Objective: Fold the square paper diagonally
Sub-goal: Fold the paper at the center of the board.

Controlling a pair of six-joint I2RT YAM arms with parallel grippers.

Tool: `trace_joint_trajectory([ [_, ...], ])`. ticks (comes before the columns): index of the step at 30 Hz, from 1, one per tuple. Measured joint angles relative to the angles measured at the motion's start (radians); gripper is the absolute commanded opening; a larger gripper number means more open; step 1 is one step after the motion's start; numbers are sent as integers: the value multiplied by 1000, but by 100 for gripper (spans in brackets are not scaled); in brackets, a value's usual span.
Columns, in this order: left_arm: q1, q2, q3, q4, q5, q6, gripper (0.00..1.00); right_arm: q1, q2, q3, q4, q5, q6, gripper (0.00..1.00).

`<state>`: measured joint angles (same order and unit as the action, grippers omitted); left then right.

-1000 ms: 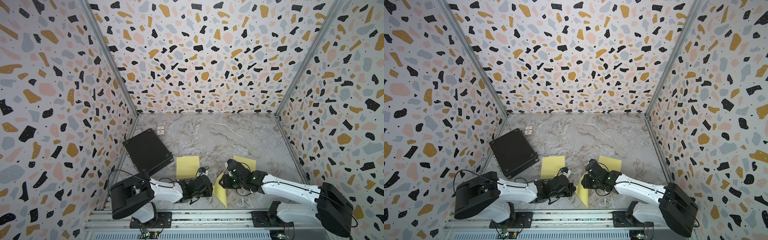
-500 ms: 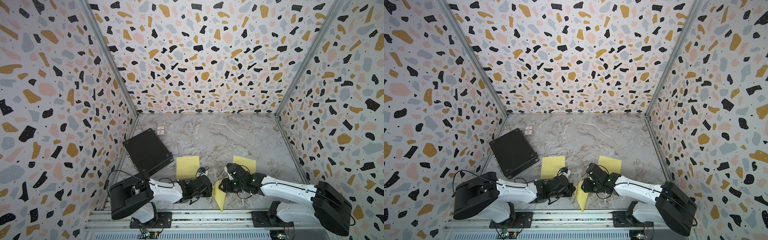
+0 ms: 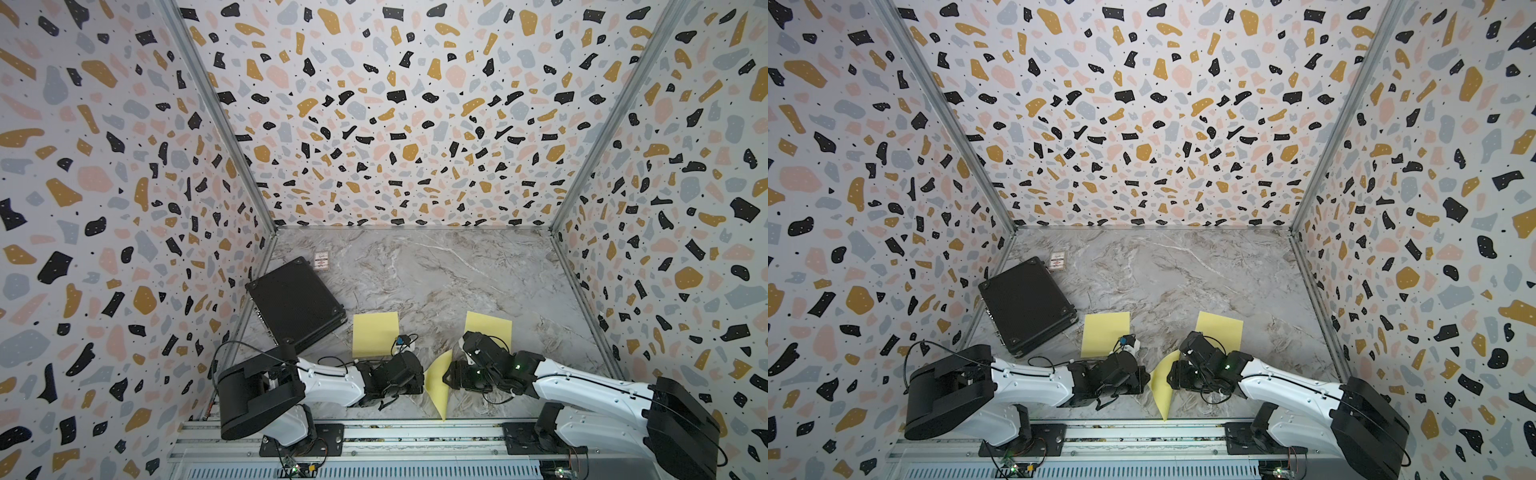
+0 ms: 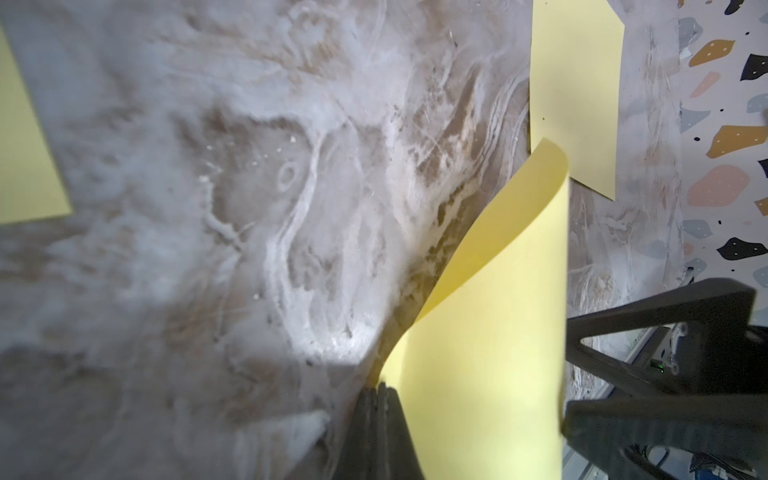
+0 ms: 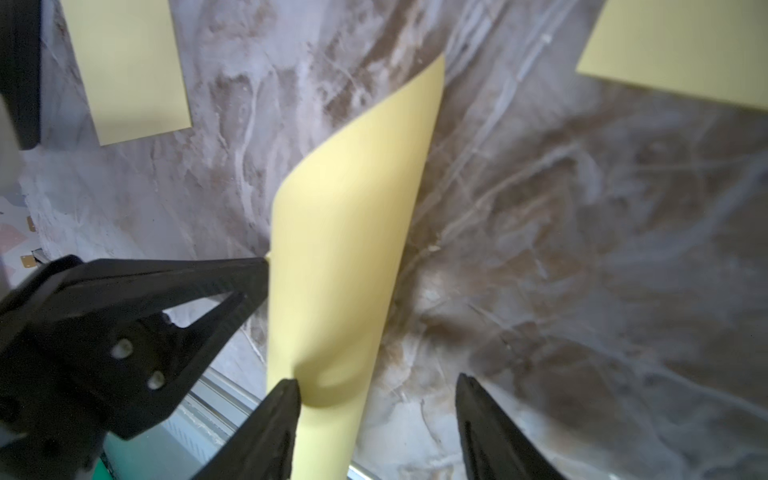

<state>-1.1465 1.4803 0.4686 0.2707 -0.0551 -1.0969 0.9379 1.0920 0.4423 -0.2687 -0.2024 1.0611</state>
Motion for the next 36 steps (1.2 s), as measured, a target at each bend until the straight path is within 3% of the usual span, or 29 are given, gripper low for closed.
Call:
trace_joint_trajectory([
  [14,-1,-58,-10,-116,-165,-86,0,16,29,-3,150,10,73,75],
  [24,-1,-60,-11,-120,-171,-92,2,18,107,93,174,24,34,79],
  [36,-1,-45,-19,-69,-143,-92,7,37,308,200,178,-12,-51,66],
])
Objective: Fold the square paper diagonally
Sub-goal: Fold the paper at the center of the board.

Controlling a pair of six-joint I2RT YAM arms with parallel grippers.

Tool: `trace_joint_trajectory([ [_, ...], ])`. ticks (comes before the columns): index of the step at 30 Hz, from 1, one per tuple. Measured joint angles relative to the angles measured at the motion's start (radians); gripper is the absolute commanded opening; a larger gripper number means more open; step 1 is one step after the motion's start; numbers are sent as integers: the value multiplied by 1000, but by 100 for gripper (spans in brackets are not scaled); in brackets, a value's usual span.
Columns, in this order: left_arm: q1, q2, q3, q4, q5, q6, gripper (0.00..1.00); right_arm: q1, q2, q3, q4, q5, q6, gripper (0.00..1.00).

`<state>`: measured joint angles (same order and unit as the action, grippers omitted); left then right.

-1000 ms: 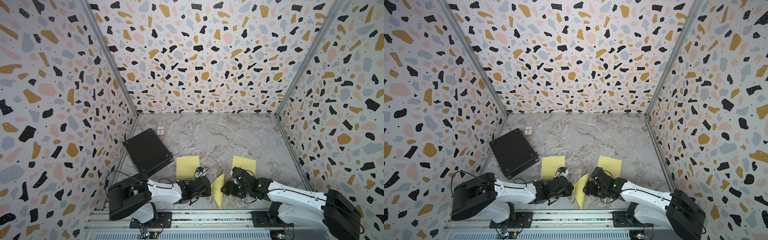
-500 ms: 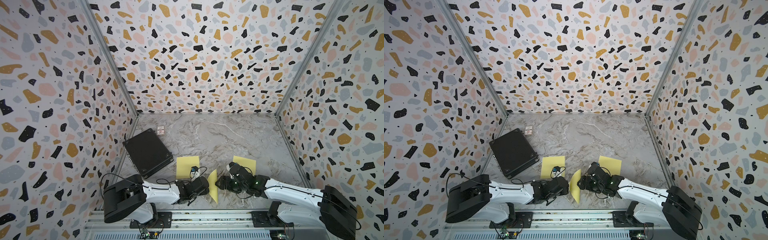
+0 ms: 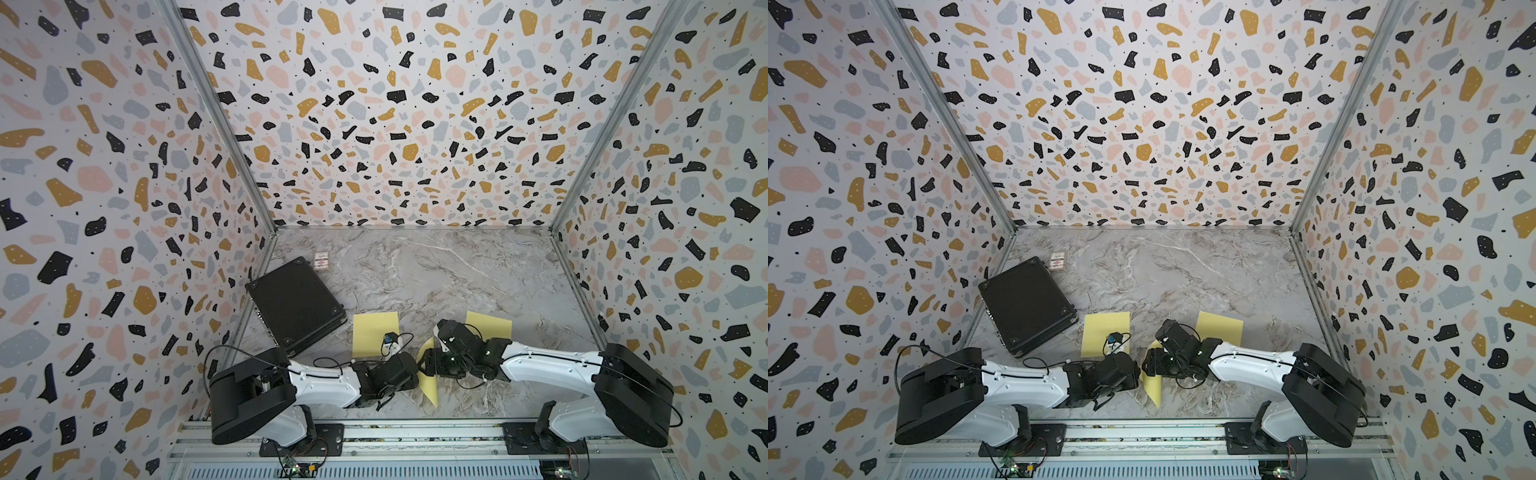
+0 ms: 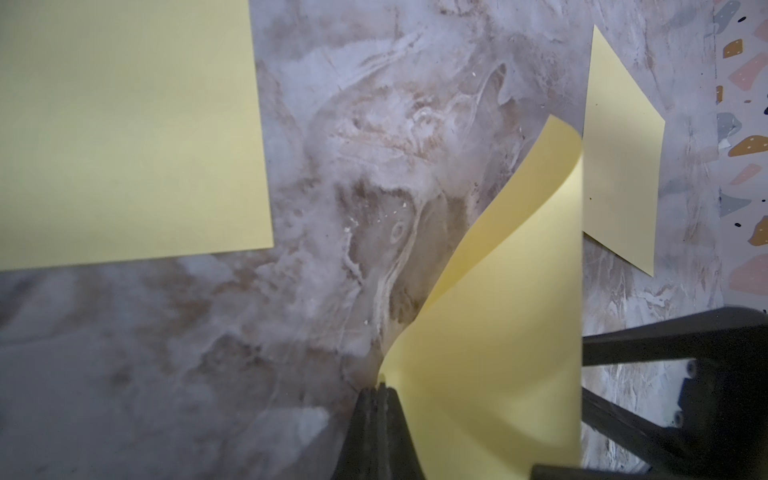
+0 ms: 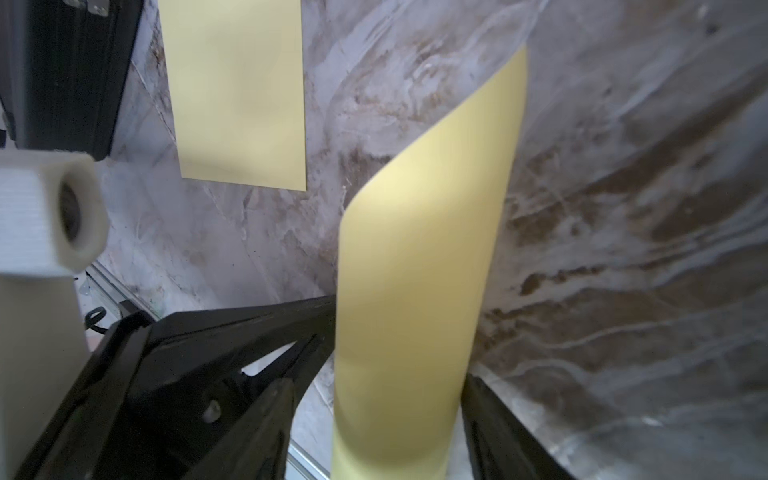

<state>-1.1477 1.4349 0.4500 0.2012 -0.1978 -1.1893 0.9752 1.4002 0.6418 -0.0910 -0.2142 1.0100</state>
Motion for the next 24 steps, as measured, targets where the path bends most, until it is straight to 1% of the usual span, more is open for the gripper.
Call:
trace_joint_trajectory([
  [4,0,1,-6,15,6,0,8,2,7,-3,-16,5,-13,62],
  [8,0,2,-13,33,10,0,11,2,8,-18,-21,11,-17,60],
  [19,0,-10,-48,113,21,-1,28,3,10,-32,-29,25,-28,58],
  [24,0,-11,-52,125,22,0,29,8,11,-32,-27,30,-28,58],
])
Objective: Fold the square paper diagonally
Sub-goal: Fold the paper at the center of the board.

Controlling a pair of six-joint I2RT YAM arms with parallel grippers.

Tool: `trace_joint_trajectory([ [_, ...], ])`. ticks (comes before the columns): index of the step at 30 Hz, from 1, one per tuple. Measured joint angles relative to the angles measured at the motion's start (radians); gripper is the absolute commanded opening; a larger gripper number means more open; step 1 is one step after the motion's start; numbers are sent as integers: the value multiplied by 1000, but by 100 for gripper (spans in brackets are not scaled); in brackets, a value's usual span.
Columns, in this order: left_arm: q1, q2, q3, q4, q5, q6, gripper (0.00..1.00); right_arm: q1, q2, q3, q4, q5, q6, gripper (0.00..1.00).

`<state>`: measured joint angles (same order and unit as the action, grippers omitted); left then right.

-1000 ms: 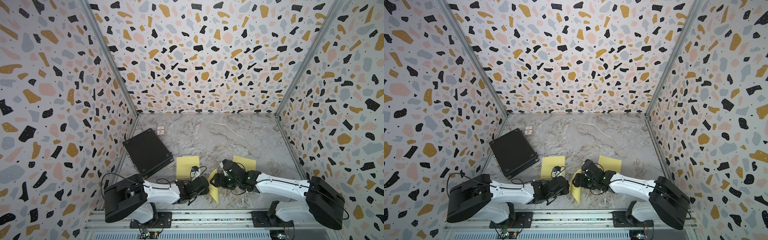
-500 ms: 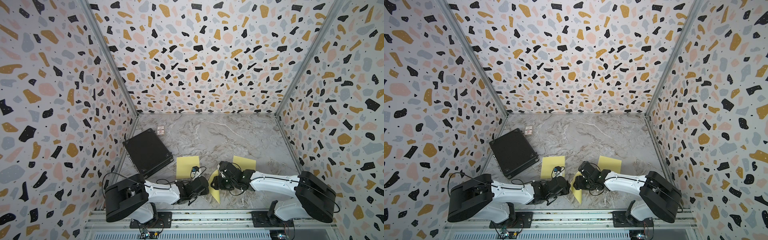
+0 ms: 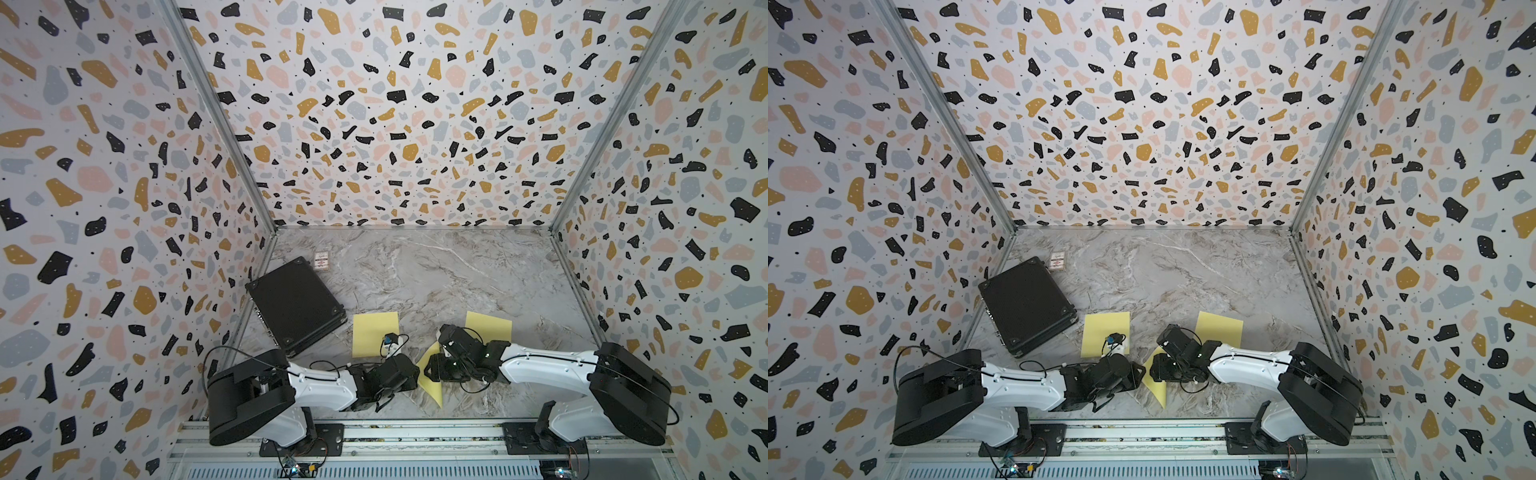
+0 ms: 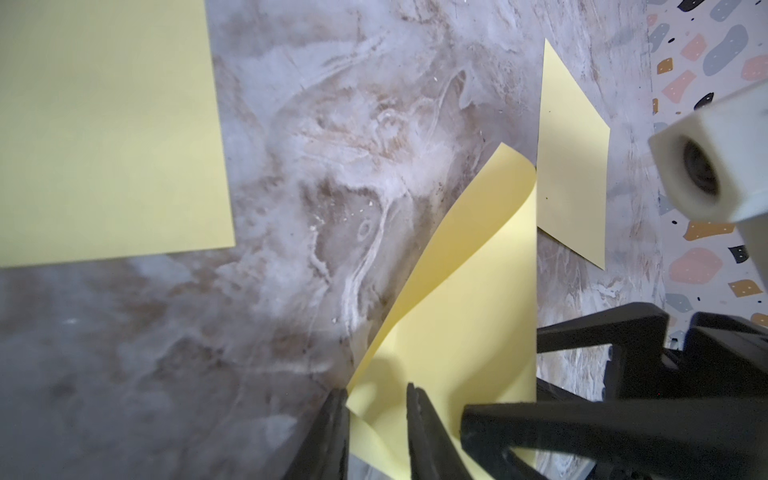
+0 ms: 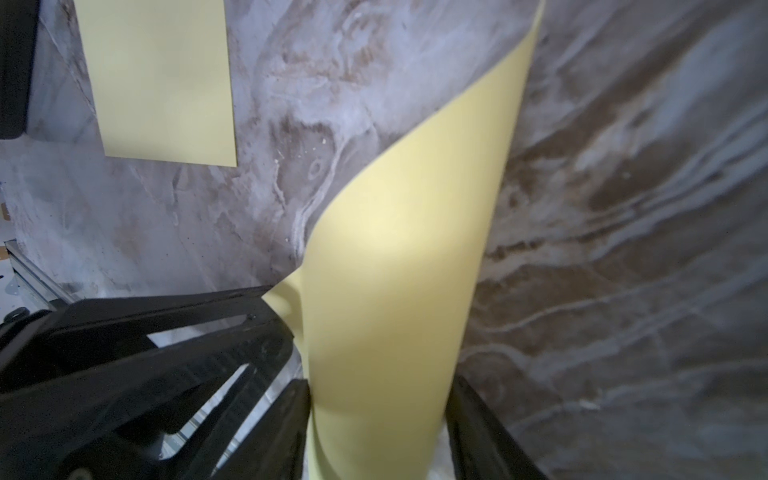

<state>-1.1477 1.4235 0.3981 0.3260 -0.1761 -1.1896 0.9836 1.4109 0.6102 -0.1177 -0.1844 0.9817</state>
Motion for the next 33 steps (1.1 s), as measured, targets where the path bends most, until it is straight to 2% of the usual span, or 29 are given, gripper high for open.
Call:
trace_joint_trajectory([
  [12,0,-2,-11,20,0,0,29,18,7,-2,21,10,0,57],
  [23,0,-2,-21,10,-1,0,12,27,13,-3,40,9,-8,57],
  [29,0,-2,-22,3,-5,1,3,29,1,0,11,21,-39,66],
  [33,0,-2,-22,3,-5,1,0,29,-2,27,-65,48,-71,67],
])
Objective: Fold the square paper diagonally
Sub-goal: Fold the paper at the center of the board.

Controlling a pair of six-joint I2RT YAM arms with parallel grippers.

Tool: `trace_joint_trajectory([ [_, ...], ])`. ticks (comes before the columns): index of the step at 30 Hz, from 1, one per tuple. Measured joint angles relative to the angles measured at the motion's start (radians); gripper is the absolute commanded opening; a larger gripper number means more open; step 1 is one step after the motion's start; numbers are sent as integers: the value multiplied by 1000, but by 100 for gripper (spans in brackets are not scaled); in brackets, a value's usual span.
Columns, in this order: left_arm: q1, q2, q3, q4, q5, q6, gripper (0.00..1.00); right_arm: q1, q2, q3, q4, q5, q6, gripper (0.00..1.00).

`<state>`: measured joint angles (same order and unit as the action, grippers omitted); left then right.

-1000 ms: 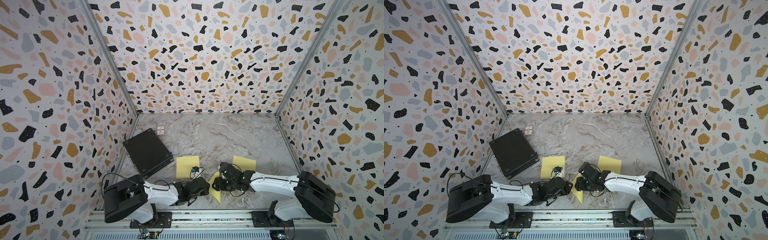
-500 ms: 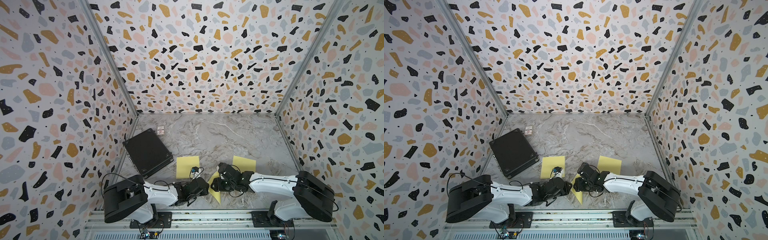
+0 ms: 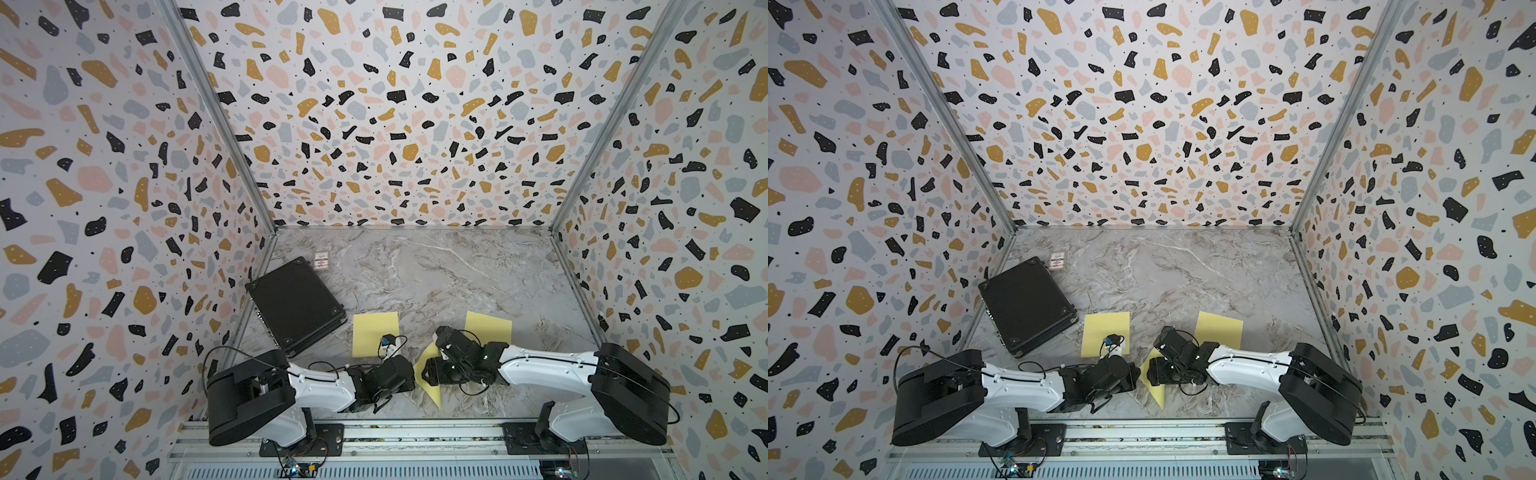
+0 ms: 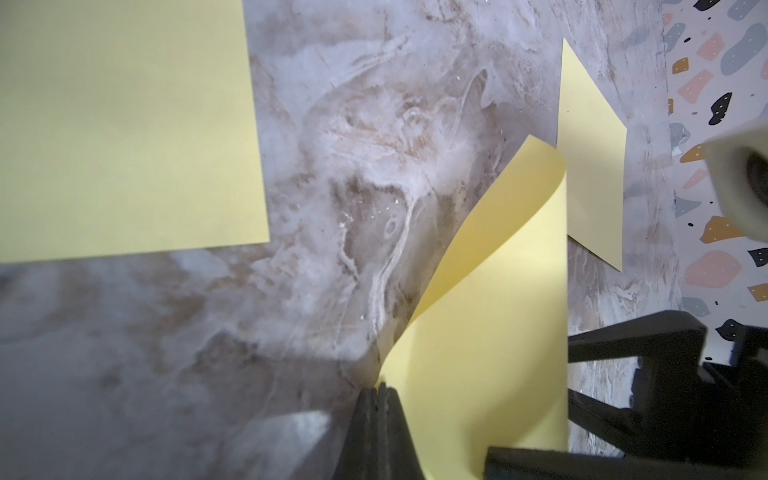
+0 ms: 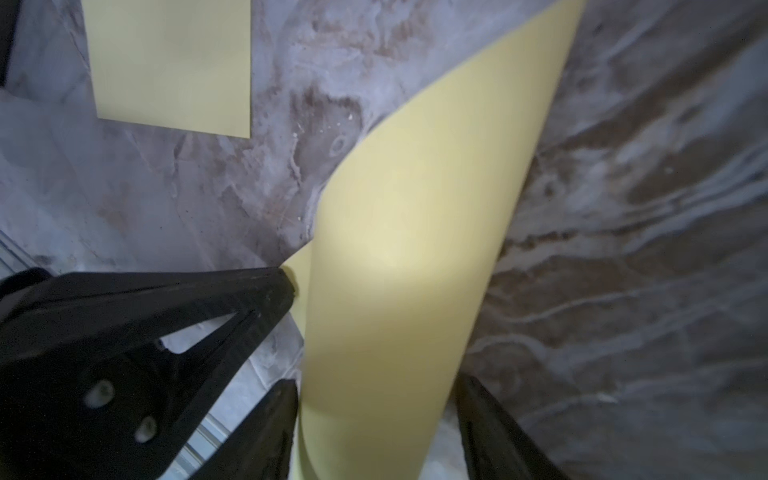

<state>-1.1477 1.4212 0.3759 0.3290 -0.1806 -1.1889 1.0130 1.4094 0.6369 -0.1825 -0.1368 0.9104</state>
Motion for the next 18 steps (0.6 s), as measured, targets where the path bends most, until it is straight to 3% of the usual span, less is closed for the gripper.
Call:
trace_joint_trajectory([
  [9,0,0,0,0,0,3,0,1,-87,129,-263,143,-88,63],
  [18,0,0,0,0,2,11,0,1,-76,204,-256,150,-154,51],
])
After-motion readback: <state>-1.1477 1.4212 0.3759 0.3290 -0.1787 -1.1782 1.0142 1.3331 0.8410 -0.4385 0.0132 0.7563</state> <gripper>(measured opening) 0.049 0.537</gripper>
